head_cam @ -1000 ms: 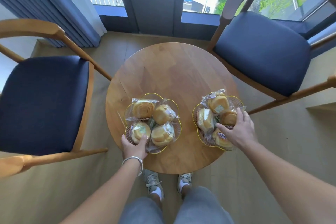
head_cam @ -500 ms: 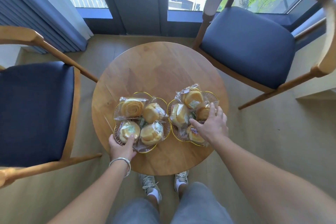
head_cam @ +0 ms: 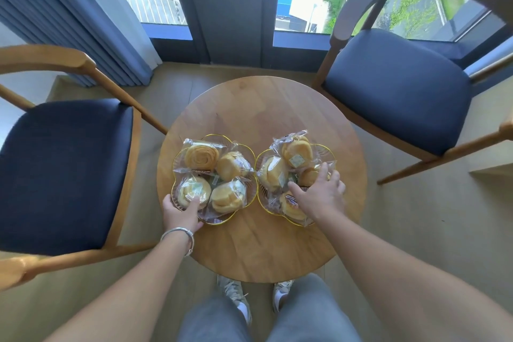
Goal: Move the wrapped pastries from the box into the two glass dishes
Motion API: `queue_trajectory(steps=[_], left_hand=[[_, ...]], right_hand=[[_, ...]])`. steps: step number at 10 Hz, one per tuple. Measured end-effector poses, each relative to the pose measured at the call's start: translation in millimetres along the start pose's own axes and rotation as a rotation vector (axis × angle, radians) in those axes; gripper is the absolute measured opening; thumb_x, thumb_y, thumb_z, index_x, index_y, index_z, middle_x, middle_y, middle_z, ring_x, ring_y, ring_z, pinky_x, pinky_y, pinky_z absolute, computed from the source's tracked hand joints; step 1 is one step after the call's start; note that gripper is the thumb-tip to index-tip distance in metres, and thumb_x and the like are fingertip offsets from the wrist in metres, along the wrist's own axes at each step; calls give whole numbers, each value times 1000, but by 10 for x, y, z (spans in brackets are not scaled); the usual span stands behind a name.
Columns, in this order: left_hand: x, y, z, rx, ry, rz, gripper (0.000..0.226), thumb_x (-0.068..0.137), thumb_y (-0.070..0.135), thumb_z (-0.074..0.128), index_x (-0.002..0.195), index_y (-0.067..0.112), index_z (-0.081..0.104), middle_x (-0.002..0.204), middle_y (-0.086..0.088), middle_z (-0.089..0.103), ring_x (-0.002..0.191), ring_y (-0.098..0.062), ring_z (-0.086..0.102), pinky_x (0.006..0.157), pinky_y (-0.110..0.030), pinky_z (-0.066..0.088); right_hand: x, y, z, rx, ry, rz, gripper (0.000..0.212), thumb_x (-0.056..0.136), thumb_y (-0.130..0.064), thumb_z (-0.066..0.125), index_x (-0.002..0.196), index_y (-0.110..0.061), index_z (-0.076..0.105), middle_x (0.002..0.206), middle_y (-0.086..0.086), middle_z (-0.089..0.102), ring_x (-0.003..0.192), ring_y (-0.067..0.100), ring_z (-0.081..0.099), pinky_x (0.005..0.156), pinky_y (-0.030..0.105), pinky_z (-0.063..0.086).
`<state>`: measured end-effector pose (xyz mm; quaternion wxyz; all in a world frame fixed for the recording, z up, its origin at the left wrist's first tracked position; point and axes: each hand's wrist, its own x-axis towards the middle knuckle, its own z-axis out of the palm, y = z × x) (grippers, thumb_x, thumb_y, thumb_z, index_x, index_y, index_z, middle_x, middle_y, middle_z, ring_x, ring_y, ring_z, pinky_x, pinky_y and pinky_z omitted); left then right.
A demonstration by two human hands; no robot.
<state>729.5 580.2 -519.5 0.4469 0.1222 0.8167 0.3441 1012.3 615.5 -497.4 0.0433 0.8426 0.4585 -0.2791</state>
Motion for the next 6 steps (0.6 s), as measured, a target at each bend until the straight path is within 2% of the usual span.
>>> queue_trajectory(steps=[2,3,4,5,6], left_hand=[[50,55,-59,33,-44,-1,79,80,28,76,143,28,29,124,0,46,98,-25,58,51,-29,55],[3,125,-119,116,-68,-4,93,77,36,78,148,27,20,136,-2,40,106,-27,53,63,-37,58],[-31,232,-204,434,-43,142,100,75,41,78,150,19,15,149,-13,31,124,-36,45,97,-49,45],[-96,412,-283,666,-74,374,97,78,43,74,151,20,14,152,-13,25,133,-34,36,105,-47,36],[-269,607,-327,876,-95,521,95,82,55,63,151,26,6,156,-6,18,139,-26,27,107,-41,34]], right_hand=[[20,-57,1,-9,8,0,102,78,-75,50,153,-27,2,160,7,10,144,32,13,104,51,37],[-17,-63,-32,-60,0,-6,101,78,-76,48,153,-28,0,162,7,9,146,32,11,104,52,37],[-92,-81,-125,-118,6,-28,100,79,-77,46,154,-30,-1,163,6,8,147,32,11,107,52,33],[-177,-125,-273,-161,23,-80,98,79,-77,45,154,-30,2,163,6,8,147,32,11,110,53,29],[-299,-186,-367,-242,44,-189,95,81,-75,45,154,-29,5,163,6,9,148,31,9,113,53,23]])
